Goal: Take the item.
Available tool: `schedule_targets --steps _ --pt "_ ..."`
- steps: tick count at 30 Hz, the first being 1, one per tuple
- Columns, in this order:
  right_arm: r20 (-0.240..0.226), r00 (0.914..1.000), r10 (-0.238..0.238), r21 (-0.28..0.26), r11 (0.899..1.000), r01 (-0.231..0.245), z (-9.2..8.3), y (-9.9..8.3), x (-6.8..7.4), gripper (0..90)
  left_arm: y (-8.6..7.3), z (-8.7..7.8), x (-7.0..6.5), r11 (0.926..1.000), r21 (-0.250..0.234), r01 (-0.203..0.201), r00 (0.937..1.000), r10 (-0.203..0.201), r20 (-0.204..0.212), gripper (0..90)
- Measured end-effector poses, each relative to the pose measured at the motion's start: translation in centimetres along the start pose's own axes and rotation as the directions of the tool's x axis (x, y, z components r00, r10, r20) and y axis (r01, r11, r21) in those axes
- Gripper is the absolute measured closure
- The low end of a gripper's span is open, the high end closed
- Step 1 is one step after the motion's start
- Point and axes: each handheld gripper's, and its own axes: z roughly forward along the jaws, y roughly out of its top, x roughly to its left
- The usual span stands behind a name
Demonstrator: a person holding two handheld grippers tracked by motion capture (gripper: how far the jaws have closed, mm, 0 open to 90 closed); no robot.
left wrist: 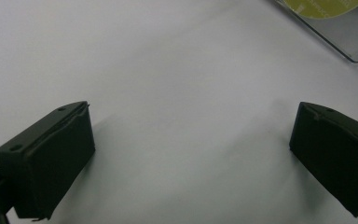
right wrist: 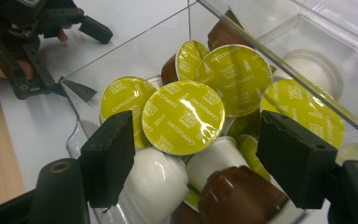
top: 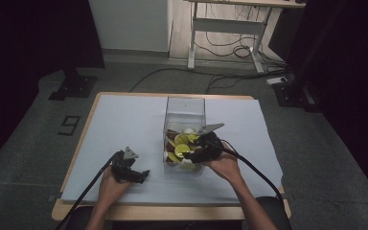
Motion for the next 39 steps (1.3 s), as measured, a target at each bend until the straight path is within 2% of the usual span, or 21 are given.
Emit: schedule_targets --steps 14,18,20,22,23,28,31,39 --pt "0.007 0.9990 -0.044 0.059 0.997 0.043 2.8 0.5 0.6 27.0 0.0 0.0 0.0 1.0000 0.000 0.000 1.0000 0.000 0.000 0.0" --pt "0.027 0.9981 -0.055 0.067 0.996 0.053 3.2 0.6 0.7 27.6 0.0 0.0 0.0 1.0000 0.000 0.000 1.0000 0.000 0.001 0.0" --pt "0.019 0.9986 -0.050 0.073 0.996 0.049 3.4 0.8 0.7 29.1 0.0 0.0 0.0 1.0000 0.000 0.000 1.0000 0.000 0.001 0.0" --pt "0.015 0.9980 -0.062 0.089 0.994 0.061 3.7 0.8 0.9 29.6 0.0 0.0 0.0 1.0000 0.000 0.000 1.0000 0.000 0.000 0.0" --pt "0.031 0.9966 -0.077 0.102 0.992 0.073 3.8 0.9 1.0 29.7 0.0 0.0 0.0 1.0000 0.000 0.000 1.0000 0.000 0.001 0.0" --pt "0.041 0.9954 -0.086 0.123 0.989 0.081 3.9 1.1 1.0 31.8 0.0 0.0 0.0 1.0000 0.000 0.001 1.0000 -0.001 0.001 0.0" --pt "0.039 0.9943 -0.099 0.132 0.987 0.093 3.9 1.3 1.2 36.5 0.0 0.0 0.0 1.0000 0.000 0.000 1.0000 0.000 0.000 0.0" --pt "0.038 0.9954 -0.087 0.132 0.988 0.082 4.0 1.4 1.3 37.6 0.0 0.0 0.0 1.0000 0.000 0.000 1.0000 0.000 0.000 0.0"
